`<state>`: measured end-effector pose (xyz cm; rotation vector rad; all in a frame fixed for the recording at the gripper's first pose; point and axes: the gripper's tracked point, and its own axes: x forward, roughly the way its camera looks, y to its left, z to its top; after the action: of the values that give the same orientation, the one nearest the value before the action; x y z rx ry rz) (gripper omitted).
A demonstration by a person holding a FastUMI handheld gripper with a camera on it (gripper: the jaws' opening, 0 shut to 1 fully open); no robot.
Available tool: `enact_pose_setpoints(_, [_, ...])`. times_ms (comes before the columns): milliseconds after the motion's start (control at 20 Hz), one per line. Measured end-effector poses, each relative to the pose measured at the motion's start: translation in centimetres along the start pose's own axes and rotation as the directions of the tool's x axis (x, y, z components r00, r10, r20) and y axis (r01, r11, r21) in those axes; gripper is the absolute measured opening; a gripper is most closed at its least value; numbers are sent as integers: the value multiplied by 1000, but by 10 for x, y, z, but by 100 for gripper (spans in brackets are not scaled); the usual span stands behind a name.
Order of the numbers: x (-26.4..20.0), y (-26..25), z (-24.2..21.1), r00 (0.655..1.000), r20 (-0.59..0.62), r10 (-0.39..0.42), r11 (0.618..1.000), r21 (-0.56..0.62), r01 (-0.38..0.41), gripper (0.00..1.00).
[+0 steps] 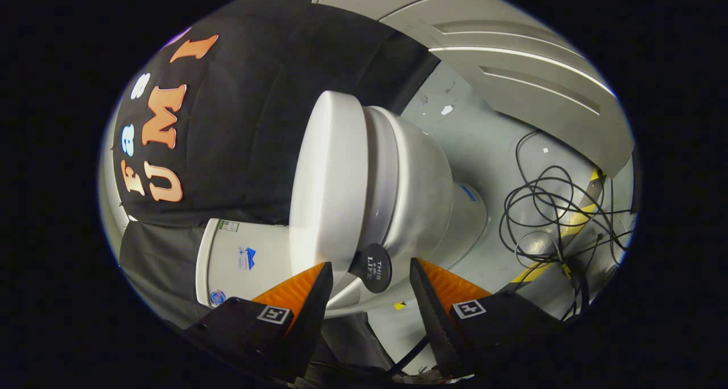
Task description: Open the toilet lid.
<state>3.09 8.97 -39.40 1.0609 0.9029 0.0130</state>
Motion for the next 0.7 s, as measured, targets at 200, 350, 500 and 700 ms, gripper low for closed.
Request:
enact_pose_setpoints(200, [5,-2,-3,1000,-17,7,1000,25,-7,79])
enact_pose_setpoints(350, [8,-5,-5,1000,-24,4,999,34,-3,62])
enact_pose_setpoints(500, [10,-4,-8,999,-34,15,999,52,-14,52])
enact_pose_setpoints(700, [9,3,-7,998,-29,49,996,72,-47,45])
